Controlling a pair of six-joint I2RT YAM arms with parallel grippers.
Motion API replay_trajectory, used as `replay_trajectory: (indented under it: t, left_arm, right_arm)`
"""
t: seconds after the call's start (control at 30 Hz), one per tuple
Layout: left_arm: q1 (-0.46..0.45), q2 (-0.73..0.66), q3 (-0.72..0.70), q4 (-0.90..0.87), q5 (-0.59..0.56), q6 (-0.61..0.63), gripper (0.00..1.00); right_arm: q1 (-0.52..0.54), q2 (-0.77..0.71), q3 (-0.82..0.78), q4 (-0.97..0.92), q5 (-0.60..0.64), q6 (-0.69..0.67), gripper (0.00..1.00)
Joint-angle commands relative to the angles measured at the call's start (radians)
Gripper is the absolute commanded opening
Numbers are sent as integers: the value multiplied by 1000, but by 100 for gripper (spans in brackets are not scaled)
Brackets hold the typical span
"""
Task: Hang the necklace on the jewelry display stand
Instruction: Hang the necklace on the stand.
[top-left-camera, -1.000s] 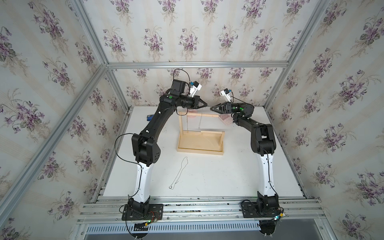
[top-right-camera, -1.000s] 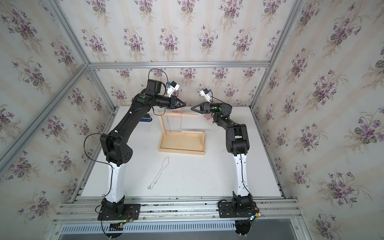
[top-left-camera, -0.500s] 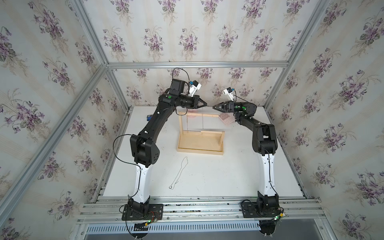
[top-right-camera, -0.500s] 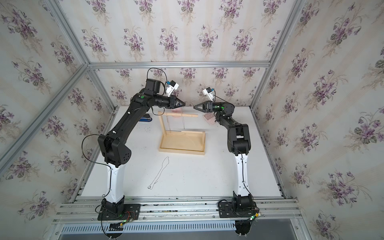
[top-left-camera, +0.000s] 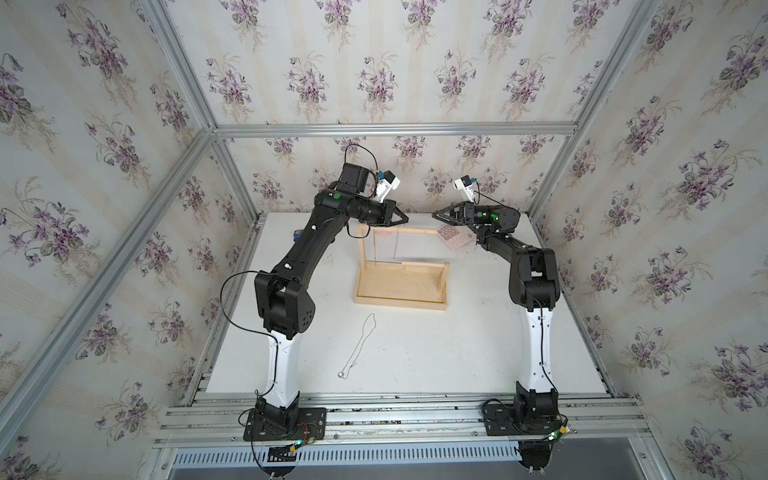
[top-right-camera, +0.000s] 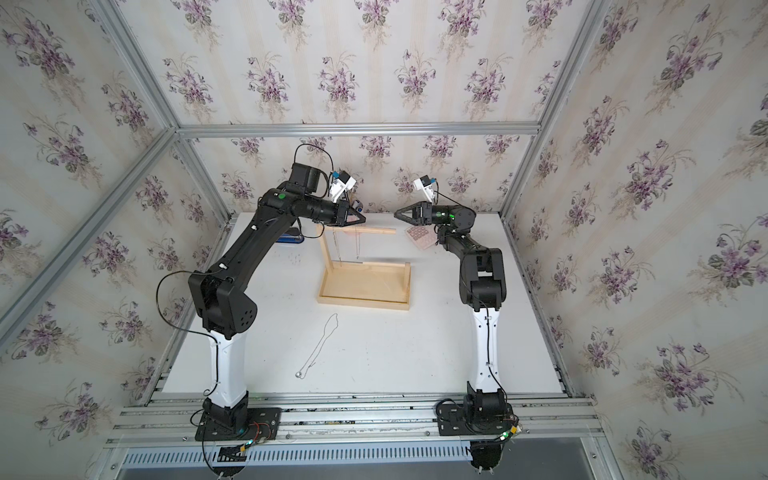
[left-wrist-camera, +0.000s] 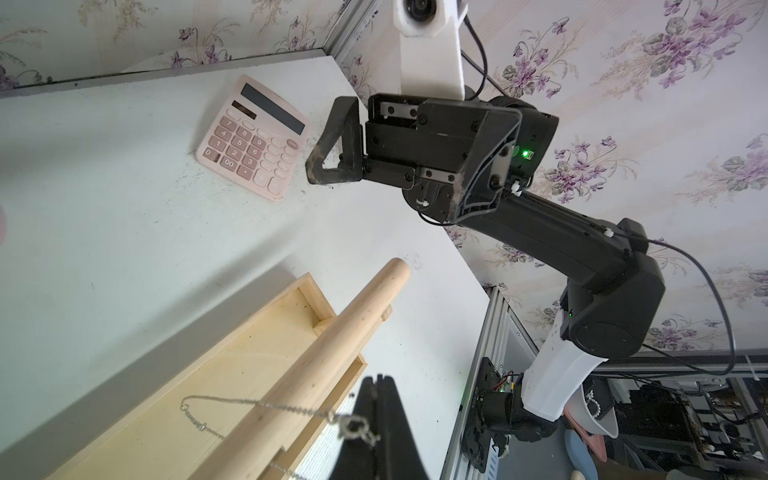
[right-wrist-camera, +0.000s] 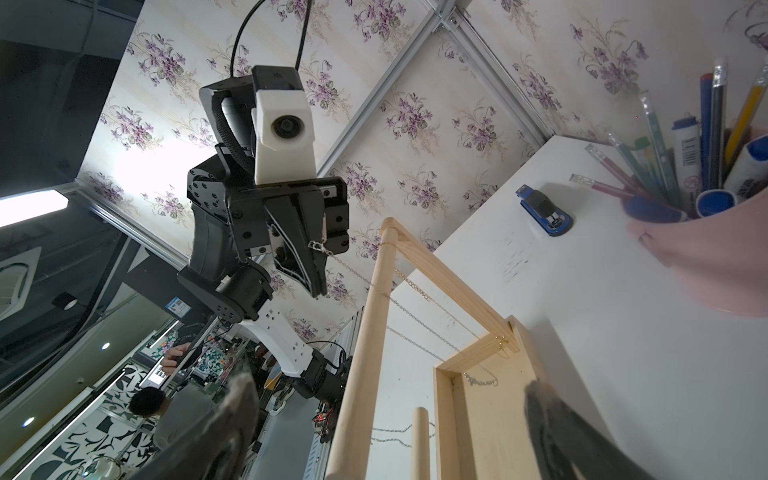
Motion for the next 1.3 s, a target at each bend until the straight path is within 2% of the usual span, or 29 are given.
replay_trajectory:
  t: [0.0,0.37,0.73,1.0,1.17,1.23,1.27]
  left_arm:
    - [5,-7,-3,-15,-15,33,0]
    - [6,-13,-9,-69,-64,73,3]
    - [12,-42,-56,-86,-86,93,6]
    - [12,-44,-76,-62,-76,83,25]
    - [13,-41,-72,-62,-64,83,30]
    - [14,-46,-74,-63,-64,83,39]
    - [14,-49,-74,-66,-65,84,47]
  right_arm:
    - [-4,-39,-4,208,-30,51,100]
    - [1,-127,-55,208,-11,43,100]
    - [8,-128,-53,208,4,39,99]
    - [12,-108,-23,208,9,50,100]
    - [12,-99,8,208,13,58,99]
    - [12,-97,20,208,12,66,99]
    - [12,-97,21,208,12,67,99]
